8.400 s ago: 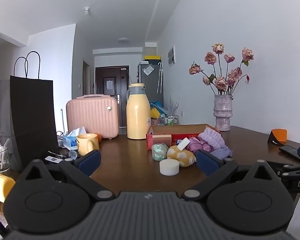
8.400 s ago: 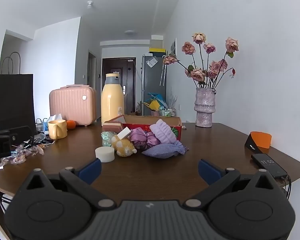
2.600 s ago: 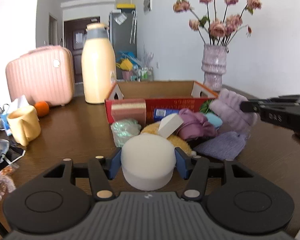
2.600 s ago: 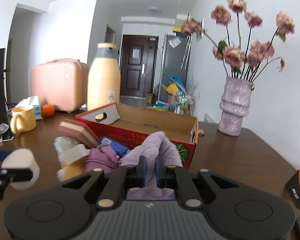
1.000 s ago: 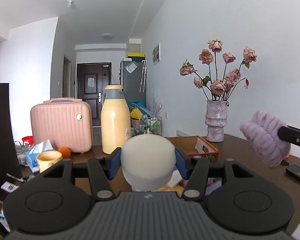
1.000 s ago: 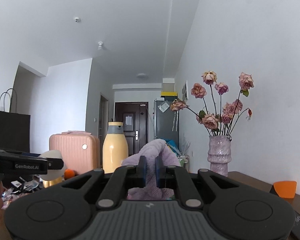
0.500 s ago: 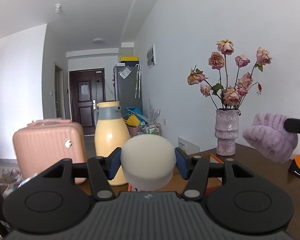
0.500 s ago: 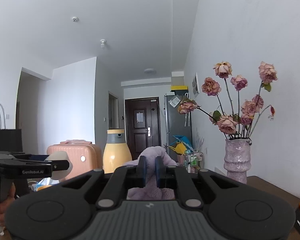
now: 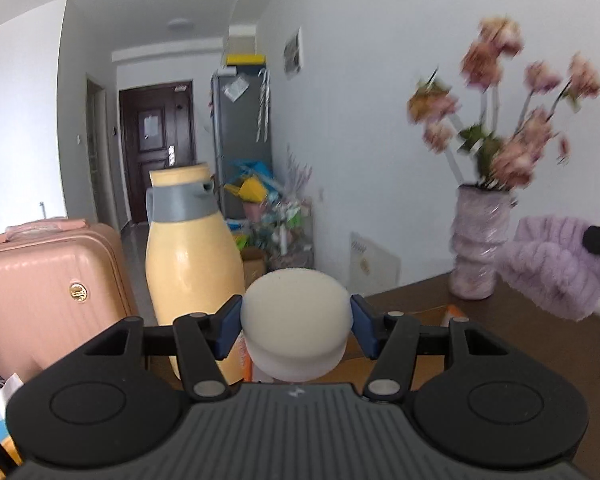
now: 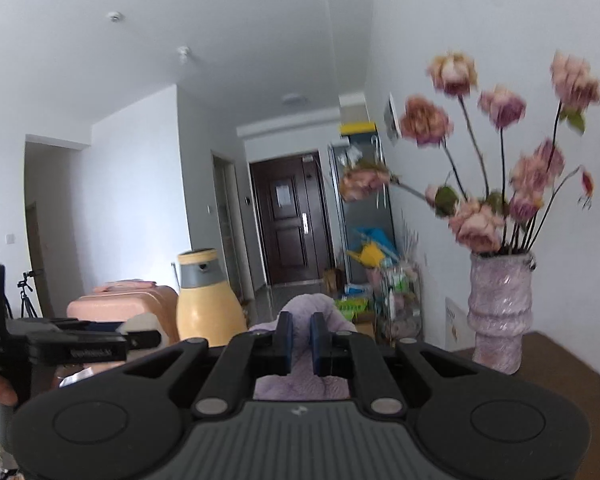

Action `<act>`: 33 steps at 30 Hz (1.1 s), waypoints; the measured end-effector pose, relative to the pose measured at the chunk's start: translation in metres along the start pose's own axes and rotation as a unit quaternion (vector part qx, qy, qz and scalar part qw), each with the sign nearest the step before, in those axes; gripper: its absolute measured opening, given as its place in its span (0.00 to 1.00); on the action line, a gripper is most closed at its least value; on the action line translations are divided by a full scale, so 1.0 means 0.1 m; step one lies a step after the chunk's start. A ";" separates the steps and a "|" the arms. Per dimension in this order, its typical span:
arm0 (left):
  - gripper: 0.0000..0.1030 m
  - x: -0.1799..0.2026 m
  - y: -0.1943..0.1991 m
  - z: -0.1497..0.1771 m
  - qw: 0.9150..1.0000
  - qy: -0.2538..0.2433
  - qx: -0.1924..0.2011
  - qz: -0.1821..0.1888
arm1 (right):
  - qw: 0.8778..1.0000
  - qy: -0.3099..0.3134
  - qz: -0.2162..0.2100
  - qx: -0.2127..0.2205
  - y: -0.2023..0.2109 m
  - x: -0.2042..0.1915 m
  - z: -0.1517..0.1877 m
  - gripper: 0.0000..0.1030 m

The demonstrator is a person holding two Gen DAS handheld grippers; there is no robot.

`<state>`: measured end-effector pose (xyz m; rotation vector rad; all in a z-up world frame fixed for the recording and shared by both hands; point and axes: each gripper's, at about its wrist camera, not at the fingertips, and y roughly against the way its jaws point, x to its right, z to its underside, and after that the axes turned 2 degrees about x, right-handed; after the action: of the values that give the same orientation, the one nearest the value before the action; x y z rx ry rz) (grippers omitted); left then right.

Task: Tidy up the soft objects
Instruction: 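Carry the white sponge into the cardboard box with the left tool while the right tool drops the headband there, then withdraw both open tools from the box back toward the pile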

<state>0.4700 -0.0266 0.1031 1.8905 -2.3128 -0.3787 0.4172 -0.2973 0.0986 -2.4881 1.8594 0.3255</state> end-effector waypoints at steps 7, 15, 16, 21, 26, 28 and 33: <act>0.56 -0.01 -0.94 -0.01 0.997 -0.003 -0.079 -0.008 | 0.996 -0.016 0.028 -0.081 -0.92 0.25 0.03 0.09; 0.56 -0.06 -1.99 0.17 0.982 0.003 -0.189 0.002 | 0.976 -0.060 0.057 -0.203 -2.04 0.63 0.35 0.09; 0.57 -0.07 -2.10 0.21 0.979 0.004 -0.205 0.001 | 0.972 -0.065 0.063 -0.215 -2.14 0.67 0.41 0.09; 0.59 -0.14 -2.58 0.46 0.967 0.005 -0.257 -0.006 | 0.955 -0.055 0.094 -0.277 -2.63 0.81 0.75 0.09; 0.81 -0.17 -2.81 0.71 0.959 -0.001 -0.283 0.010 | 0.947 -0.027 0.105 -0.302 -2.77 0.77 0.99 0.18; 0.85 -0.18 -2.81 0.78 0.959 -0.001 -0.284 0.017 | 0.947 -0.012 0.110 -0.302 -2.77 0.76 1.01 0.34; 0.89 -0.12 -2.72 0.77 0.958 0.010 -0.286 0.027 | 0.944 0.023 0.127 -0.302 -2.75 0.71 1.07 0.55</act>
<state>0.7089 -0.0566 -0.0446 1.5270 -1.9427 -0.9011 0.6815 -0.2693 -0.0485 -2.5887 2.3996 0.9898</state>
